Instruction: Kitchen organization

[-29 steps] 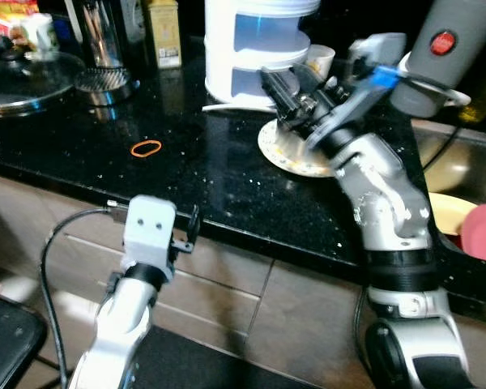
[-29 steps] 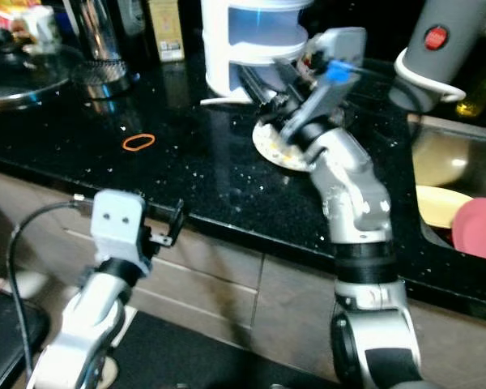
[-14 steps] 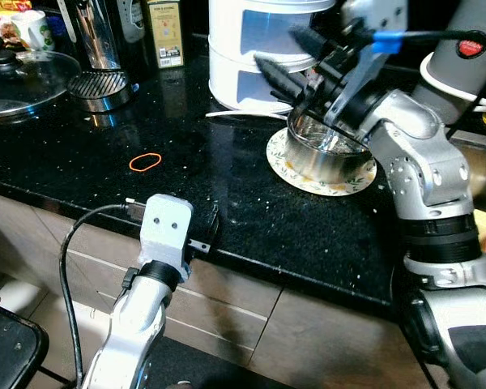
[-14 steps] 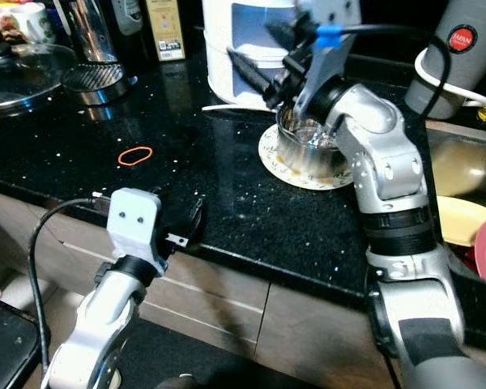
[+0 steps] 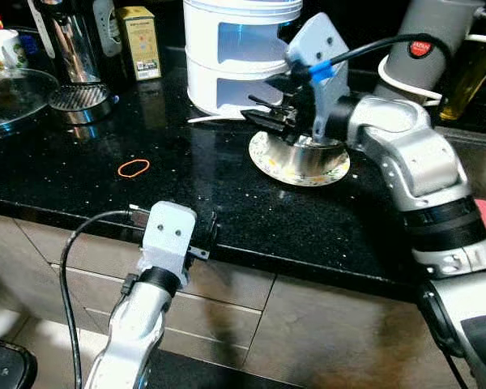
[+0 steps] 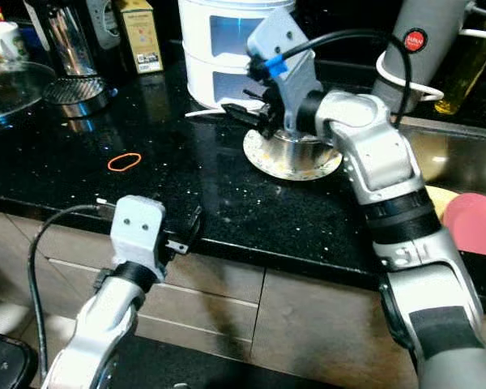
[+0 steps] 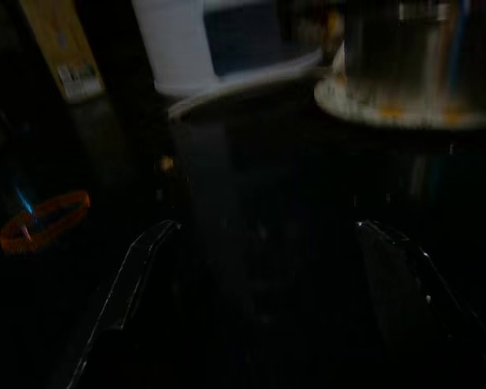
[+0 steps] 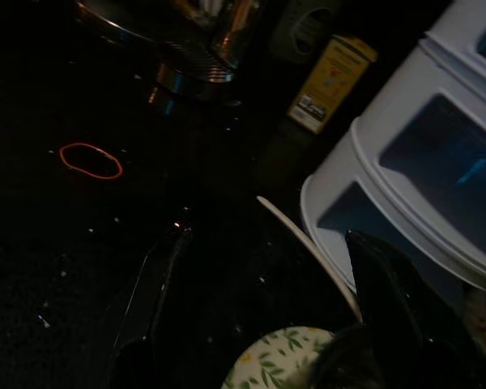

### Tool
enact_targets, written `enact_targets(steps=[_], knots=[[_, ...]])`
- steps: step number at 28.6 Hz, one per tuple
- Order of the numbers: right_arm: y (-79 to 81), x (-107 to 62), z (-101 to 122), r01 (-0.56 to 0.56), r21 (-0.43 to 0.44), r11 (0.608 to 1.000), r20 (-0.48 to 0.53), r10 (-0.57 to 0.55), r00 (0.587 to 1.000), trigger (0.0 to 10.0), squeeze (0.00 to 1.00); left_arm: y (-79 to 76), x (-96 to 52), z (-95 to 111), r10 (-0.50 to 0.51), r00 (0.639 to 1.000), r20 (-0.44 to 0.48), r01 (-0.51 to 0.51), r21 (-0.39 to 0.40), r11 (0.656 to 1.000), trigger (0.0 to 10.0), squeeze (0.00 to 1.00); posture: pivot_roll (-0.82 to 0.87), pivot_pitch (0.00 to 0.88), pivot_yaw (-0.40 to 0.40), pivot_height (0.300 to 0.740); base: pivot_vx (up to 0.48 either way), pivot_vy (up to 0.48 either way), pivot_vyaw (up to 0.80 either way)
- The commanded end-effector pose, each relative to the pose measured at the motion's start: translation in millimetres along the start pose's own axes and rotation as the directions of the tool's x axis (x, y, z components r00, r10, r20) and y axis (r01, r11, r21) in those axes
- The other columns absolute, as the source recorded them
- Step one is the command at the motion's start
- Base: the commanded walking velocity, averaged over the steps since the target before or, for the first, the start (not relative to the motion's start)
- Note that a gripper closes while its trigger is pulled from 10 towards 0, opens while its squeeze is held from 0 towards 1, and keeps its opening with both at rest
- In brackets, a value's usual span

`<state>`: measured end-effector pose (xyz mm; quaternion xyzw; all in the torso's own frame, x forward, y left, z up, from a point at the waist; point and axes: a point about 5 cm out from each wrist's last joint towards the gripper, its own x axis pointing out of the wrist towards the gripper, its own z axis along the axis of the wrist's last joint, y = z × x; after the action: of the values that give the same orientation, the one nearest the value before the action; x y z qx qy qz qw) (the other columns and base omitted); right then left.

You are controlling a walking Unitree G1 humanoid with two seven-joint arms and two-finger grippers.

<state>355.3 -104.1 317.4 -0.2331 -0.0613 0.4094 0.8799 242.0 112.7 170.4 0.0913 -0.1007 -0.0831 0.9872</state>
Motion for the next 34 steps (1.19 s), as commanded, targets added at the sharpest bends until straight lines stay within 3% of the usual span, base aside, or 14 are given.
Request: enact_targets(steps=[1,7,10,11,12,13,19,20,21,22,25,26,28,34], knots=[[2.0,3.7,2.7,-0.021,-0.009,1.000,-0.013,0.021,1.000,10.0,0.00,1.3,2.5,11.0,0.012,0.999,0.040,-0.013,0.011,1.000,10.0,0.00,0.05,0.027,-0.074,0.740,0.000,0.000,0.00],[0.4,7.7,1.8,-0.004,0.002,1.000,-0.024,0.004,1.000,10.0,0.00,5.2,8.5,32.6,0.035,0.992,0.121,-0.034,-0.017,0.999,10.0,0.00,0.05,0.031,-0.074,0.740,0.000,0.000,0.00],[3.4,14.4,-12.8,-0.018,-0.088,0.996,-0.123,0.007,0.992,10.0,0.00,5.4,8.9,31.6,0.044,0.993,0.109,-0.040,-0.040,0.998,10.0,0.00,0.05,0.035,-0.075,0.740,0.000,0.000,0.00],[5.1,15.8,-15.9,-0.034,-0.104,0.994,-0.143,0.018,0.990,10.0,0.33,5.5,8.6,29.6,0.049,0.994,0.099,-0.044,-0.050,0.998,10.0,0.00,0.05,0.035,-0.075,0.740,0.000,0.000,0.00],[5.1,15.8,-15.9,-0.034,-0.104,0.994,-0.143,0.018,0.990,10.0,0.33,5.5,8.6,29.6,0.049,0.994,0.099,-0.044,-0.050,0.998,10.0,0.00,0.05,0.035,-0.075,0.740,0.000,0.000,0.00],[6.2,19.4,-20.9,-0.047,-0.119,0.992,-0.184,0.024,0.983,10.0,1.00,5.4,7.4,21.3,0.061,0.996,0.058,-0.057,-0.070,0.996,10.0,0.00,0.05,0.038,-0.080,0.740,0.000,0.000,0.00],[-8.3,28.0,-15.1,0.093,-0.061,0.994,-0.195,-0.103,0.975,10.0,1.00,2.6,2.6,2.5,0.067,0.997,-0.028,-0.069,-0.063,0.996,10.0,0.00,0.04,0.041,-0.086,0.740,0.000,0.000,0.00],[-12.6,29.3,-13.7,0.124,-0.033,0.992,-0.197,-0.128,0.972,10.0,0.29,1.5,1.1,-0.6,0.066,0.997,-0.043,-0.069,-0.067,0.995,10.0,0.00,0.04,0.043,-0.087,0.740,0.000,0.000,0.00],[-12.6,29.3,-13.7,0.124,-0.033,0.992,-0.197,-0.128,0.972,10.0,0.29,1.5,1.1,-0.6,0.066,0.997,-0.043,-0.069,-0.067,0.995,10.0,0.00,0.04,0.043,-0.087,0.740,0.000,0.000,0.00],[-18.6,29.0,-12.0,0.155,-0.002,0.988,-0.195,-0.152,0.969,10.0,0.00,-0.3,-0.9,-3.9,0.062,0.996,-0.058,-0.067,-0.071,0.995,10.0,0.00,0.04,0.045,-0.088,0.740,0.000,0.000,0.00],[-32.8,25.6,-7.9,0.220,0.101,0.970,-0.176,-0.200,0.964,10.0,0.00,-3.8,-4.4,-8.9,0.055,0.995,-0.079,-0.061,-0.083,0.995,10.0,0.00,0.04,0.047,-0.091,0.740,0.000,0.000,0.00],[-52.1,17.7,-8.5,0.324,0.197,0.925,-0.188,-0.289,0.939,10.0,0.00,-6.7,-7.4,-13.3,0.047,0.995,-0.091,-0.055,-0.083,0.995,10.0,0.00,0.04,0.049,-0.091,0.740,0.000,0.000,0.00],[-57.8,14.5,-10.4,0.358,0.196,0.913,-0.203,-0.319,0.926,10.0,0.00,-7.4,-7.9,-14.4,0.045,0.995,-0.094,-0.052,-0.077,0.996,10.0,0.00,0.03,0.049,-0.091,0.740,0.000,0.000,0.00],[-77.5,-4.0,-32.5,0.430,-0.035,0.902,-0.364,-0.412,0.835,10.0,0.00,-5.7,-2.2,-5.6,0.053,0.997,-0.055,-0.057,-0.076,0.995,10.0,0.00,0.03,0.052,-0.089,0.740,0.000,0.000,0.00]])
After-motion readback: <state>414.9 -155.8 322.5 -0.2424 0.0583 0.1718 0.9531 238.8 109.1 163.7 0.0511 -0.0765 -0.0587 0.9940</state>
